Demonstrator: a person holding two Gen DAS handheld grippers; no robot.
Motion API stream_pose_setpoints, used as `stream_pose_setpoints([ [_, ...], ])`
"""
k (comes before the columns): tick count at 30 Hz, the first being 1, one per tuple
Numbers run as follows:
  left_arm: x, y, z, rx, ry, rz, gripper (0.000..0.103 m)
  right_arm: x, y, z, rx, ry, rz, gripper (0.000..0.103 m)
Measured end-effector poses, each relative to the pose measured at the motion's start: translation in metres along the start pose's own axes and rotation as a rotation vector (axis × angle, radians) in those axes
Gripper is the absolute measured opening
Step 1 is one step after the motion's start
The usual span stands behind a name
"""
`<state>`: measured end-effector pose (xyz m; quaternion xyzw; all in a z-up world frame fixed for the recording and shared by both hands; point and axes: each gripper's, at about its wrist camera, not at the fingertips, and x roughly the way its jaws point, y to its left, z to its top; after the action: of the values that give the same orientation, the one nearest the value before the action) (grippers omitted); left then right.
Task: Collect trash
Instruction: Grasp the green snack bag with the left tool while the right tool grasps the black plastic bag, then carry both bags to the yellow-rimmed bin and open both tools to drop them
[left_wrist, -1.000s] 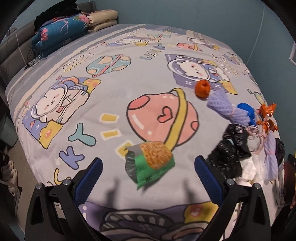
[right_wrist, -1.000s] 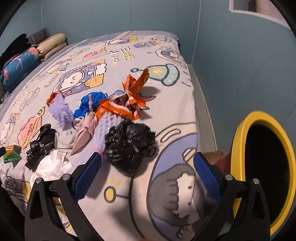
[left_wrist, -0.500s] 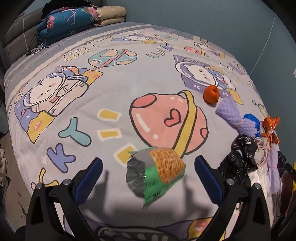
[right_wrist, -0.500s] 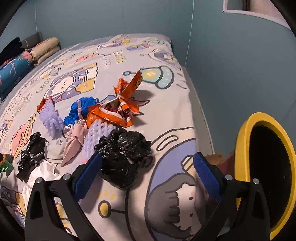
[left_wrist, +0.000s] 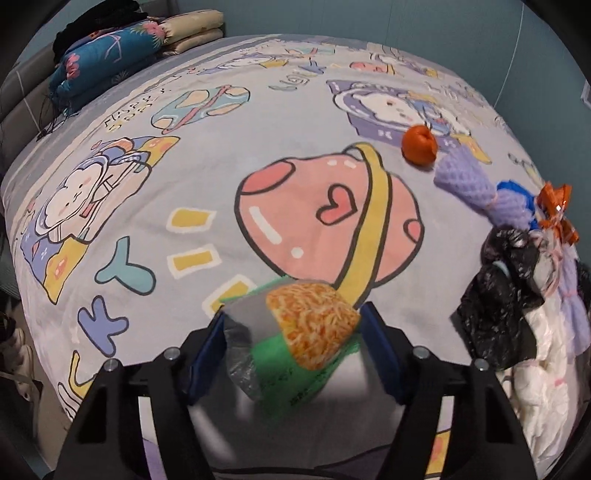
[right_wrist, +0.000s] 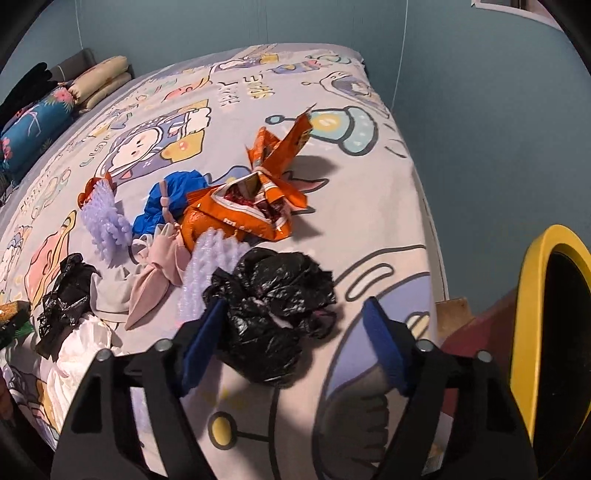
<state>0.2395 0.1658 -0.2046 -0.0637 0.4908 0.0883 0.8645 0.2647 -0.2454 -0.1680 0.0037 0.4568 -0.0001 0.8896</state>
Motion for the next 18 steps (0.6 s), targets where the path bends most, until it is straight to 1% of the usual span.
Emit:
stream_pose_setpoints([
  [1,0.001,-0.001,-0.001,0.007,-0.002,0.007,0.066,0.001,0.001,0.000,-0.003,0.007,0.002,0.056],
  [2,0.002,-0.002,-0.001,0.018,-0.004,0.019,0.064,0.002,0.003,0.000,-0.009,0.012,0.007,0.054],
  [4,0.002,-0.003,-0.001,0.022,-0.010,0.023,0.061,0.001,0.004,-0.001,-0.014,0.017,0.034,0.042],
  [7,-0.001,-0.003,-0.001,0.032,-0.033,0.025,0.055,-0.001,0.003,-0.002,-0.002,0.013,0.065,0.034],
  [9,-0.005,-0.004,-0.001,0.031,-0.050,0.014,0.052,-0.003,-0.001,-0.001,0.024,0.018,0.088,0.032],
  [11,-0.008,-0.003,0.000,0.024,-0.056,0.005,0.051,-0.007,-0.005,-0.002,0.040,0.013,0.109,0.031],
  [15,-0.014,0.001,-0.001,-0.002,-0.074,-0.032,0.050,-0.027,-0.010,-0.005,0.055,-0.051,0.147,0.031],
  [18,-0.026,0.002,-0.002,-0.019,-0.118,-0.053,0.049,-0.046,-0.012,-0.009,0.056,-0.110,0.162,0.031],
])
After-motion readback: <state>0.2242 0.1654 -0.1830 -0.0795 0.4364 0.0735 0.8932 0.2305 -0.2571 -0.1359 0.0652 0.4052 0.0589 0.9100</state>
